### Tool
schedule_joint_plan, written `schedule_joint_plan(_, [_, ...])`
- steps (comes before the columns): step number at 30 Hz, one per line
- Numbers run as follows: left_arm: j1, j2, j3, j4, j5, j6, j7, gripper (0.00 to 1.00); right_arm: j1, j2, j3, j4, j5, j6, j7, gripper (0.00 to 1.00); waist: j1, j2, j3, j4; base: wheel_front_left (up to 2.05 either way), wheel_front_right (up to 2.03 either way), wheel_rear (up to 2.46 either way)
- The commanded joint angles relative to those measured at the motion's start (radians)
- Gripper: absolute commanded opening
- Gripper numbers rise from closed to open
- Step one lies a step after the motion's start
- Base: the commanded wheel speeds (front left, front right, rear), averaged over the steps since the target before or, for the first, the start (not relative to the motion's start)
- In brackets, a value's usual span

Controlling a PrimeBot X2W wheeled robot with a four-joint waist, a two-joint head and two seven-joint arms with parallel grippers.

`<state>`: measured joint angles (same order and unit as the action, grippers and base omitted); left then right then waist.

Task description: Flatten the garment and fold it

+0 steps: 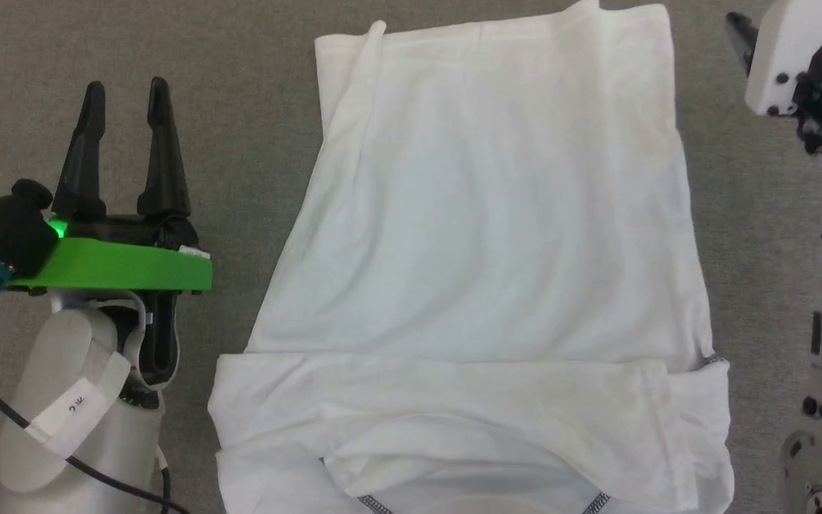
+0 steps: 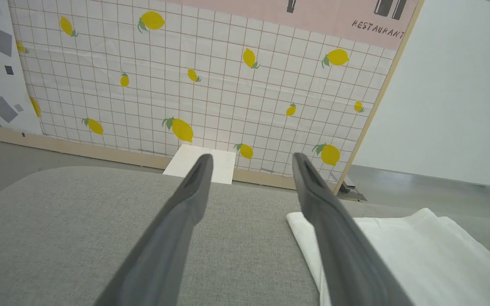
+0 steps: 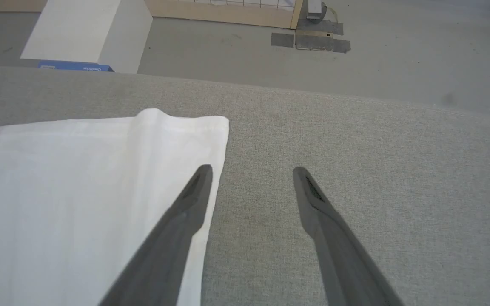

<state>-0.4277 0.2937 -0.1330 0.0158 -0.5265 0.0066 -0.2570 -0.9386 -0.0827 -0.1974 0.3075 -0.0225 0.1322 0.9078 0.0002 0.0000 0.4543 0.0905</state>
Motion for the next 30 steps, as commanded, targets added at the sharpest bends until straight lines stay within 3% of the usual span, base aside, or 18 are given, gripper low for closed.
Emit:
schedule_joint_plan(1, [-0.018, -0.01, 0.009, -0.005, 0.012, -0.012, -0.005, 1.0, -0.034, -0.007, 0.003, 0.021, -0.034, -0.002, 0.013, 1.0, -0.0002, 0.0, 0.113, 0.084, 0.0, 0.0, 0.0])
schedule_joint_plan(9, [-0.027, -0.082, 0.059, -0.01, 0.055, -0.061, -0.005, 1.0, -0.149, -0.027, 0.052, 0.12, -0.14, -0.002, 0.028, 1.0, -0.0002, 0.0, 0.197, 0.139, 0.0, 0.0, 0.0])
schedule_joint_plan(18, [-0.021, -0.127, 0.105, 0.014, 0.098, -0.1, -0.005, 1.0, -0.154, -0.053, 0.095, 0.201, -0.17, -0.002, 0.069, 1.0, -0.0002, 0.0, 0.208, 0.131, 0.0, 0.0, 0.0])
schedule_joint_plan(19, [-0.022, -0.128, 0.107, 0.017, 0.1, -0.103, -0.005, 1.0, -0.154, -0.05, 0.096, 0.208, -0.165, -0.002, 0.084, 0.86, -0.0002, 0.0, 0.206, 0.125, 0.0, 0.0, 0.0])
schedule_joint_plan(20, [-0.024, -0.127, 0.106, 0.021, 0.103, -0.107, -0.005, 1.0, -0.156, -0.046, 0.096, 0.211, -0.155, -0.002, 0.096, 0.2, -0.0002, 0.0, 0.203, 0.119, 0.0, 0.0, 0.0])
schedule_joint_plan(21, [-0.027, -0.124, 0.103, 0.026, 0.104, -0.11, -0.005, 1.0, -0.157, -0.043, 0.095, 0.211, -0.146, -0.002, 0.098, 0.0, -0.0002, 0.0, 0.2, 0.113, 0.0, 0.0, 0.0])
schedule_joint_plan(25, [-0.07, -0.096, 0.073, 0.05, 0.086, -0.124, 0.018, 1.0, -0.167, -0.033, 0.112, 0.189, -0.102, -0.002, 0.081, 0.0, -0.0002, 0.0, 0.183, 0.08, 0.0, 0.0, 0.0])
schedule_joint_plan(30, [-0.215, -0.051, 0.012, 0.071, -0.017, -0.134, 0.186, 1.0, -0.177, -0.034, 0.151, 0.161, -0.038, -0.002, 0.043, 0.0, -0.0002, 0.0, 0.163, 0.038, 0.0, 0.0, 0.0])
